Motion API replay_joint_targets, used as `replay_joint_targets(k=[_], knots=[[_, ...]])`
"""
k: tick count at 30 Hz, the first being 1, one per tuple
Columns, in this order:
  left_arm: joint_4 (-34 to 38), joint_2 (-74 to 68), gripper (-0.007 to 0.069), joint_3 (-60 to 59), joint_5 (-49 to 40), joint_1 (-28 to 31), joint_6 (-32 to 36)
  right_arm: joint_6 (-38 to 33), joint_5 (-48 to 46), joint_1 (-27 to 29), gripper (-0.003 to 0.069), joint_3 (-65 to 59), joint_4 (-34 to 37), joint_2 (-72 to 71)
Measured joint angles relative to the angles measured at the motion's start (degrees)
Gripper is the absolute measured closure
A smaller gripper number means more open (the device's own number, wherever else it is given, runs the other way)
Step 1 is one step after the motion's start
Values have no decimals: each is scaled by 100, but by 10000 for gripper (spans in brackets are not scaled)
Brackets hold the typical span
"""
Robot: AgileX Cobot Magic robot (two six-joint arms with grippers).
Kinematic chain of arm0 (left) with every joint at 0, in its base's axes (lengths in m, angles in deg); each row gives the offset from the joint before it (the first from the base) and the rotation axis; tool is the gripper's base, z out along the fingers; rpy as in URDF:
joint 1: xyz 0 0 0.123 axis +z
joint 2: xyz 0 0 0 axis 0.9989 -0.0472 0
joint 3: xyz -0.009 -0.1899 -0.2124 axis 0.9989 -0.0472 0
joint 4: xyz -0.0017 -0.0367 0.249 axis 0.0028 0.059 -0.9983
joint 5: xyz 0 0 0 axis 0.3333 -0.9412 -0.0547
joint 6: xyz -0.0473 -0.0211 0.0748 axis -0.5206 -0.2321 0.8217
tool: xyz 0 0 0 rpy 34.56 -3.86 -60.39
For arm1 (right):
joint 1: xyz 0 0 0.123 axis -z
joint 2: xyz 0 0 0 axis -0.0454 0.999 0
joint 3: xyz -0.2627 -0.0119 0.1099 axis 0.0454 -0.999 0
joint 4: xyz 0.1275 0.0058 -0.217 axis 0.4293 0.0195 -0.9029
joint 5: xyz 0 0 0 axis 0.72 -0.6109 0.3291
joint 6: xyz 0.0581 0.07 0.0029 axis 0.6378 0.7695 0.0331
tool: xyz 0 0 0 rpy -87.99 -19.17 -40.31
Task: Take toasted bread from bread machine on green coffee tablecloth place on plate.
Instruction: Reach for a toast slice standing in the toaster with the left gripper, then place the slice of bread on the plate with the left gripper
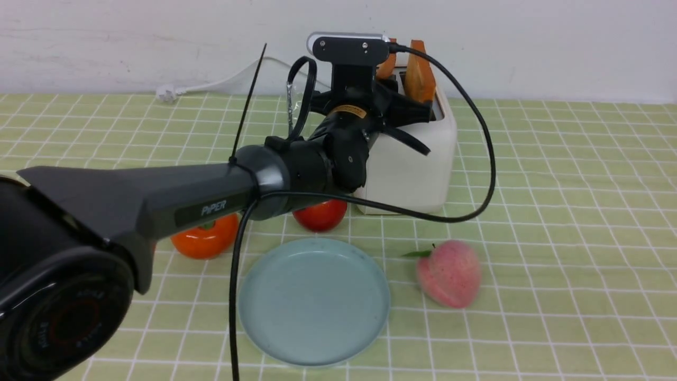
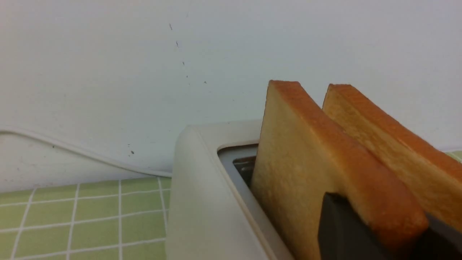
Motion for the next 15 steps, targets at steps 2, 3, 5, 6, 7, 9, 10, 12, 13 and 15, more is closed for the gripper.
replay_joint_targets(k=[2,3,5,6,7,9,10,12,13,15], knots=[[19,70,519,0,-53,0,4,0,0,0,596,0,6,0],[18,137,519,-7,-66,0,20,-1,0,0,595,0,6,0],[24,387,519,-7,-77,0,126,-6,0,0,595,0,18,0],[24,418,519,-7,-84,0,140,-6,0,0,595,0,19,0],[26,696,519,-7,-144,0,283,-20,6,0,595,0,26,0],[32,1067,519,-7,-313,0,482,-20,24,0,594,0,56,0],[59,1283,519,-7,-486,0,618,-20,38,0,594,0,70,0],[152,1670,519,-7,-1077,0,896,-20,51,0,594,0,111,0],[231,1873,519,-7,-1479,0,1056,-22,51,0,594,0,126,0],[425,2268,519,-57,-2285,10,1351,-22,45,0,594,0,153,0]])
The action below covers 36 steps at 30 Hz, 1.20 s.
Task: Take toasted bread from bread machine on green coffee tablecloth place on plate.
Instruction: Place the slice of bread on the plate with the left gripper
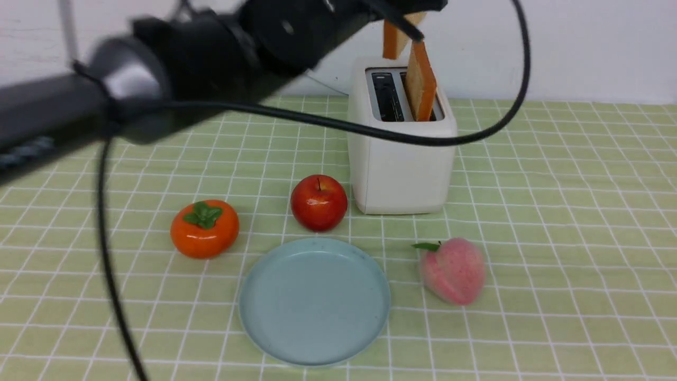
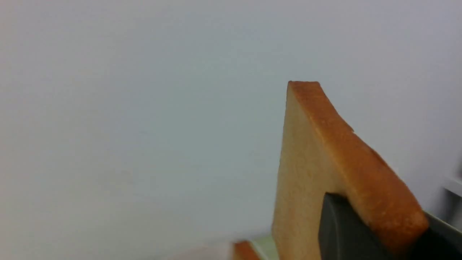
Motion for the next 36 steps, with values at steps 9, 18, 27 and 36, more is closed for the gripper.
replay_joint_targets(k=[9,18,27,36], knots=[[258,1582,519,-808,-3773,734,-808,-4,-318,0,676,0,205,0],[-172,1615,519,-2375,-5217,1239,-1864,-11,-709,0,678,0,357,0],[195,713,521,-2769,-3842,1246,-1916,-35,-943,0,675,10,369,0],[256,216,522,-2769,-3458,1256,-2338,-40,-1040,0,669,10,382,0]])
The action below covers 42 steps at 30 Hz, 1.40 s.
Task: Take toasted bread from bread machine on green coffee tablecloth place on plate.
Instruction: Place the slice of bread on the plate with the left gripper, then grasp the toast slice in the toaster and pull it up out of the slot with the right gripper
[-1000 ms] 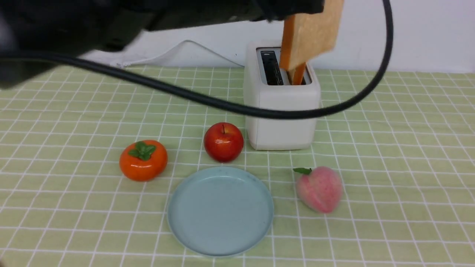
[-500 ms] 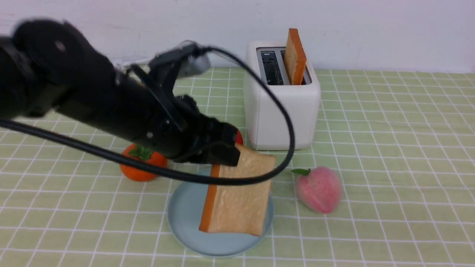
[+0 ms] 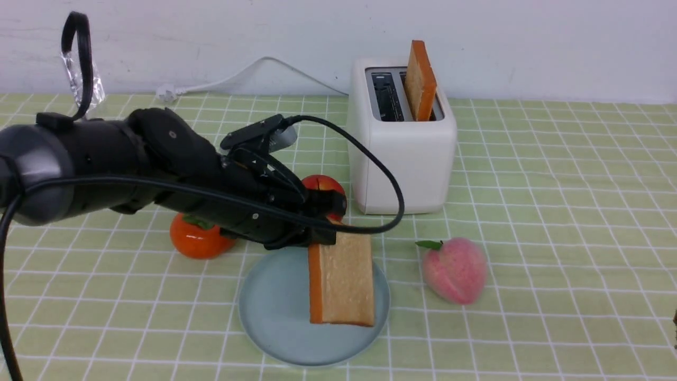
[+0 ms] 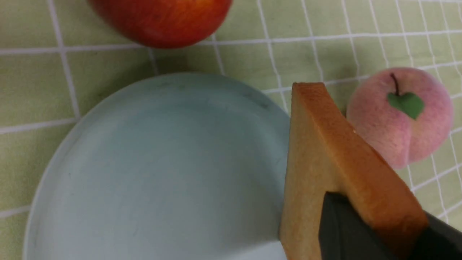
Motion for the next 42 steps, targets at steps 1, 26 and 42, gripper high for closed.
replay_joint_targets(k=[1,26,42], knots=[[-51,-5,510,0,13,0,-14,0,0,0,669,0,0,0],[-3430,1125,47,0,-1464,0,-2706,-429,-80,0,659,0,485,0],[-3258,4725,638,-1114,-1373,0,-2016,-302,-147,0,659,664,568,1765]])
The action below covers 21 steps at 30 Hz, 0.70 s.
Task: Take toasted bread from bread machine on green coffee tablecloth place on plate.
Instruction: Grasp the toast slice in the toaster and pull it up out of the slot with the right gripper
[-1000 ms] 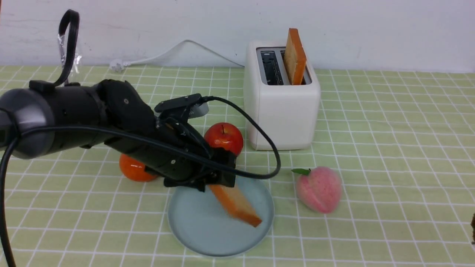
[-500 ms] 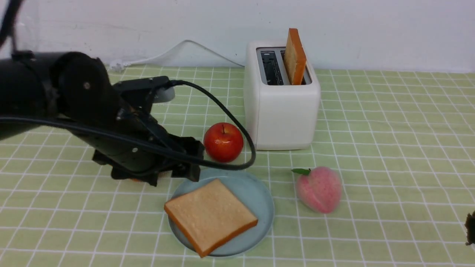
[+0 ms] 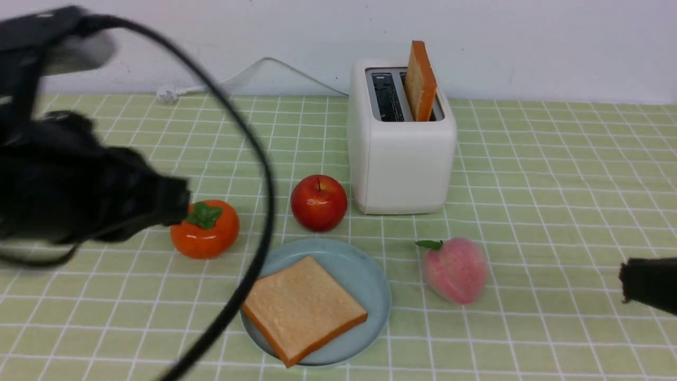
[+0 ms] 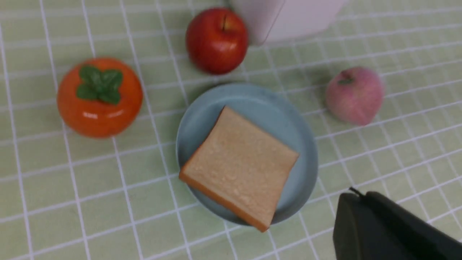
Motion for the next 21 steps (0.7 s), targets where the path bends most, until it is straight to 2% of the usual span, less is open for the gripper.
replay_joint_targets(k=[6,10,14,16,17,20,21], knots=[[219,1865,638,-1452,710,0,637,-158,58,-56,659,664,268,1048],[238,2964,638,-2482,1243,0,884,-139,339,-529,659,1520,155,1936],[268,3719,638,-3311,1654,0,912,444,988,-1275,650,2654,-940,2959],[276,3849,638,-3553,1928,0,930,803,1127,-1498,624,3181,-1513,3415],[276,3849,638,-3566,1951,0,930,876,1142,-1517,617,3233,-1565,3461],[281,3902,638,-3636,2315,0,942,1546,1259,-1664,505,4086,-2378,4229],[281,3902,638,-3636,2341,0,942,1584,1274,-1664,496,4167,-2413,4310]])
